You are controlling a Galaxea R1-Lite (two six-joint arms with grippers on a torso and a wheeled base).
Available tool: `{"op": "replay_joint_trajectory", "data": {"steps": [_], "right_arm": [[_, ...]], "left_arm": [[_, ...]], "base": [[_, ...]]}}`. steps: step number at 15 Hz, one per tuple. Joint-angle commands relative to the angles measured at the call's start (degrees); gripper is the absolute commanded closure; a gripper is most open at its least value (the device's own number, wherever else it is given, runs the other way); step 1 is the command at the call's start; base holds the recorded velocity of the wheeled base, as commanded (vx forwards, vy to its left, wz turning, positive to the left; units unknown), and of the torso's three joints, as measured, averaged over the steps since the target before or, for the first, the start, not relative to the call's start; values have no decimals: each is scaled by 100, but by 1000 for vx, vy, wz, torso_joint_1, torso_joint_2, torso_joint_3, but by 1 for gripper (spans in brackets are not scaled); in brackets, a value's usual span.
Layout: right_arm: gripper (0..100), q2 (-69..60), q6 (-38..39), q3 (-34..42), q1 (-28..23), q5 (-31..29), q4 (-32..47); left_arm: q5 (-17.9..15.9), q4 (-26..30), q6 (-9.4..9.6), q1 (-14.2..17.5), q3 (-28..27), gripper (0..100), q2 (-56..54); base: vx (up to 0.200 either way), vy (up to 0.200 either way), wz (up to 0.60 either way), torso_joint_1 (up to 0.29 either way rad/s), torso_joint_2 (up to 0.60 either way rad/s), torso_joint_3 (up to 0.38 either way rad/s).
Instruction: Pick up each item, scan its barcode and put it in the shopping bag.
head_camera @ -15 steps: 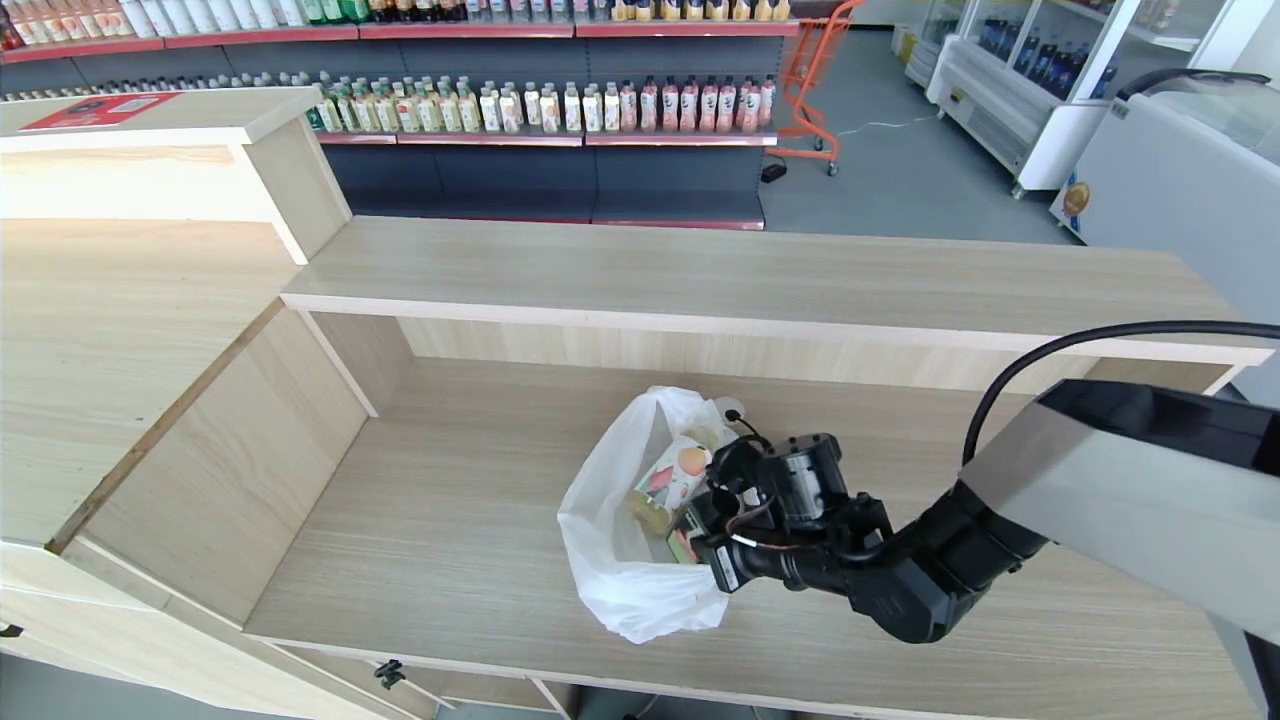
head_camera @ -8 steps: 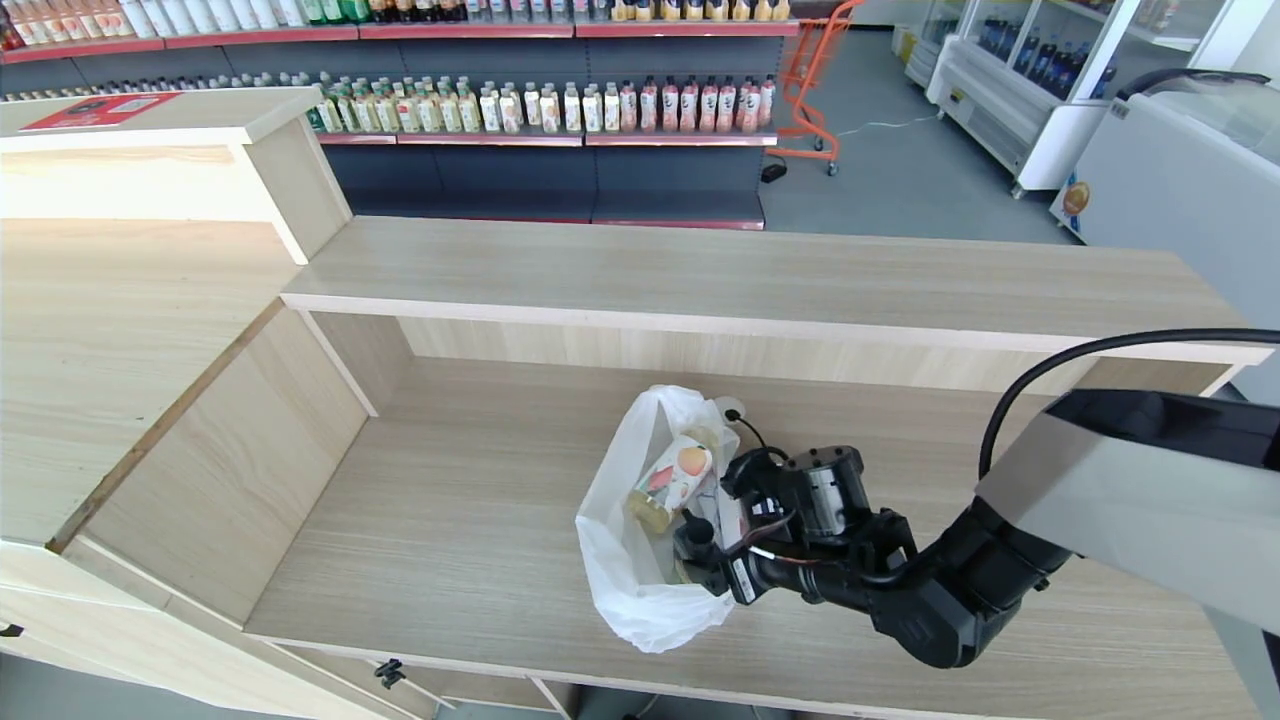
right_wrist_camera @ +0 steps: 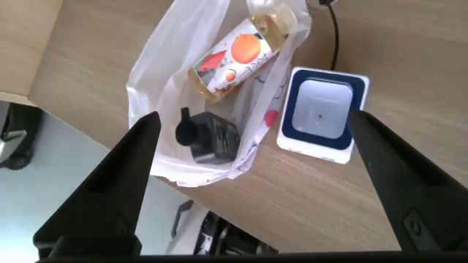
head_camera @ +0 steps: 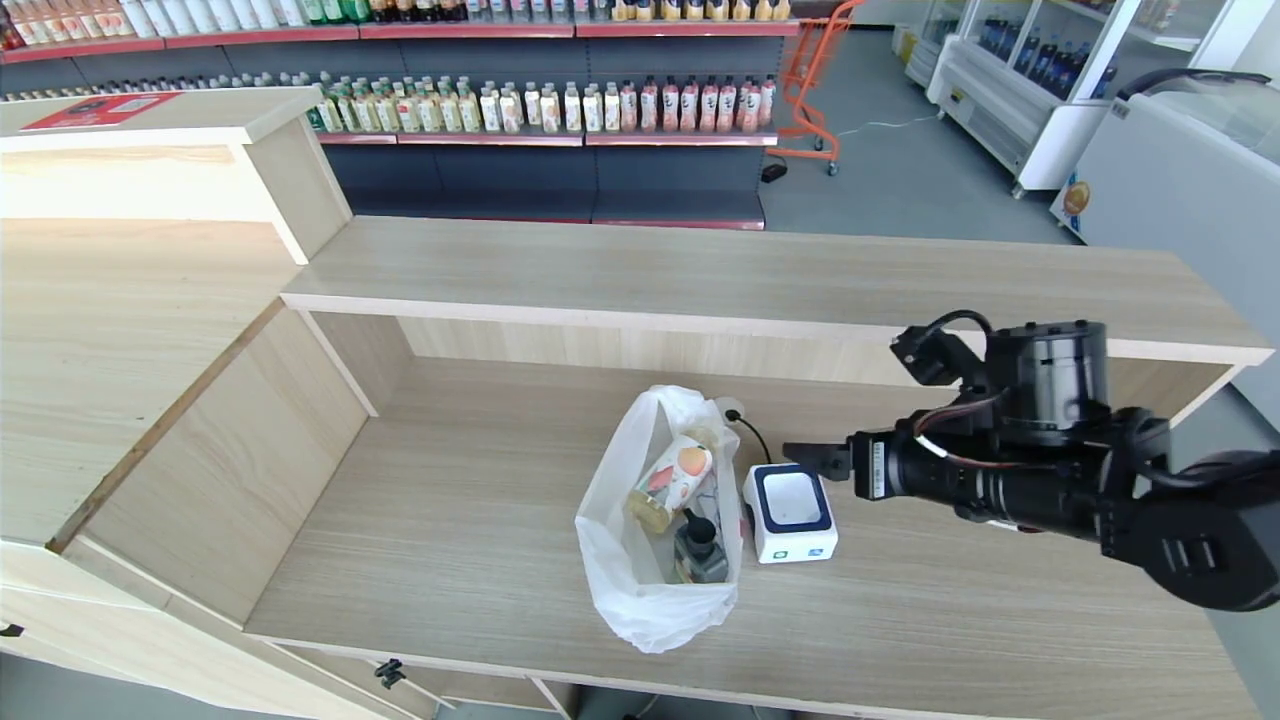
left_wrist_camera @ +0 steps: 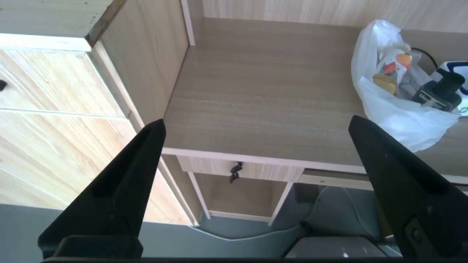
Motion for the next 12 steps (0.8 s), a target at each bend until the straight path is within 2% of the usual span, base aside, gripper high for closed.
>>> {"op": "replay_joint_trajectory", "data": {"steps": [1,2,3,5,8,9,12], "right_arm": [[0,-3145,-148,1524,-707,-484,918],[0,-3717,-262,1999,-874,-590,945],[0,-4745,-394,2887,-1041,-643,1120],[0,-6485,-842,4205,-1375,-775,1340],[0,-8559,-1044,4354,-1858,-608,2825],[0,-9175,-1079,4337,-2105,-247,3186],[0,-9763,-1273,4337,-2245,-221,3159]], "left_arm": [[0,0,0,0,0,0,-2],[0,0,0,0,0,0,-2],[0,0,0,0,0,0,-2],[0,0,0,0,0,0,-2],[0,0,0,0,0,0,-2],[0,0,0,0,0,0,-2],[0,0,0,0,0,0,-2]], "base": [[0,0,0,0,0,0],[0,0,0,0,0,0],[0,0,0,0,0,0],[0,0,0,0,0,0],[0,0,0,0,0,0],[0,0,0,0,0,0],[0,0,0,0,0,0]]}}
